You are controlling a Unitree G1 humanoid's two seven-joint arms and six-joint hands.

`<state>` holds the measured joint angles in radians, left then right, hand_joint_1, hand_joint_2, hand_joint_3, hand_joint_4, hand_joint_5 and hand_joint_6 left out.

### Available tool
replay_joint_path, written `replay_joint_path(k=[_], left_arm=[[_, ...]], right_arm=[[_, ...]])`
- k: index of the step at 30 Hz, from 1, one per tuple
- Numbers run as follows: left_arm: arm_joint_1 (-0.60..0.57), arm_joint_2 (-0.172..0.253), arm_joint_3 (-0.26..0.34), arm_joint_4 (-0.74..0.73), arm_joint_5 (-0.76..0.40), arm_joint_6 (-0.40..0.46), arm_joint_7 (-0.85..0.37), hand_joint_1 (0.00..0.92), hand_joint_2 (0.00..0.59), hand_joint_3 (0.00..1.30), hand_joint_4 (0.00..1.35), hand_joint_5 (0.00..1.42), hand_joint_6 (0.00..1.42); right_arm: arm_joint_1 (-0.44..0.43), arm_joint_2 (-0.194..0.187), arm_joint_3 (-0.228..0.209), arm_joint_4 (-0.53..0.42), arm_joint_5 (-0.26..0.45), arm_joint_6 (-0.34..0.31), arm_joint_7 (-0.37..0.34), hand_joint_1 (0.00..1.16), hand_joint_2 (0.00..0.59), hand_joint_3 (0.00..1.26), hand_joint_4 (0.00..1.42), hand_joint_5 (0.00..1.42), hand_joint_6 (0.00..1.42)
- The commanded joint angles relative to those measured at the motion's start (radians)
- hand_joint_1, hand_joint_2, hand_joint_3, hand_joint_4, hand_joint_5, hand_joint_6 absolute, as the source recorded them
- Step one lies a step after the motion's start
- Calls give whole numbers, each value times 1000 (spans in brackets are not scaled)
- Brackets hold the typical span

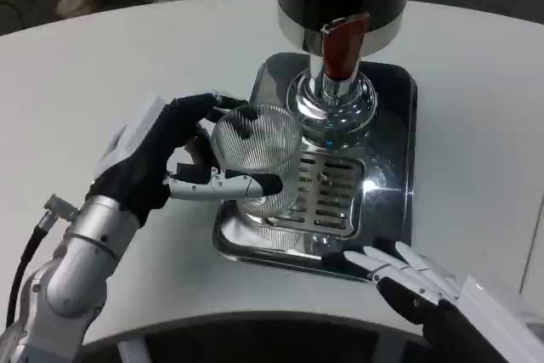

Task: Grasp the cup under the faucet to collect the drink, then remove the cup.

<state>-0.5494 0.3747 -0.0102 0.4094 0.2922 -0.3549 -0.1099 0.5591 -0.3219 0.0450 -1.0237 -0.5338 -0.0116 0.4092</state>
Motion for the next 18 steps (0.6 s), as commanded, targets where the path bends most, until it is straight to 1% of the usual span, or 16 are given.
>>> replay_joint_path(k=[1,12,18], left_arm=[[-44,-5,-14,22,7,-8,31,737,1,759,843,986,917],[-104,-12,-56,45,44,-3,44,737,1,759,843,986,917],[-119,-17,-78,47,68,-3,51,737,1,759,843,986,917]], right_arm=[[12,3,-4,1,8,-14,-11,557,493,171,94,4,0],[5,3,0,7,9,-10,-10,555,493,174,94,13,0],[9,5,-3,7,10,-12,-14,555,493,175,94,14,0]])
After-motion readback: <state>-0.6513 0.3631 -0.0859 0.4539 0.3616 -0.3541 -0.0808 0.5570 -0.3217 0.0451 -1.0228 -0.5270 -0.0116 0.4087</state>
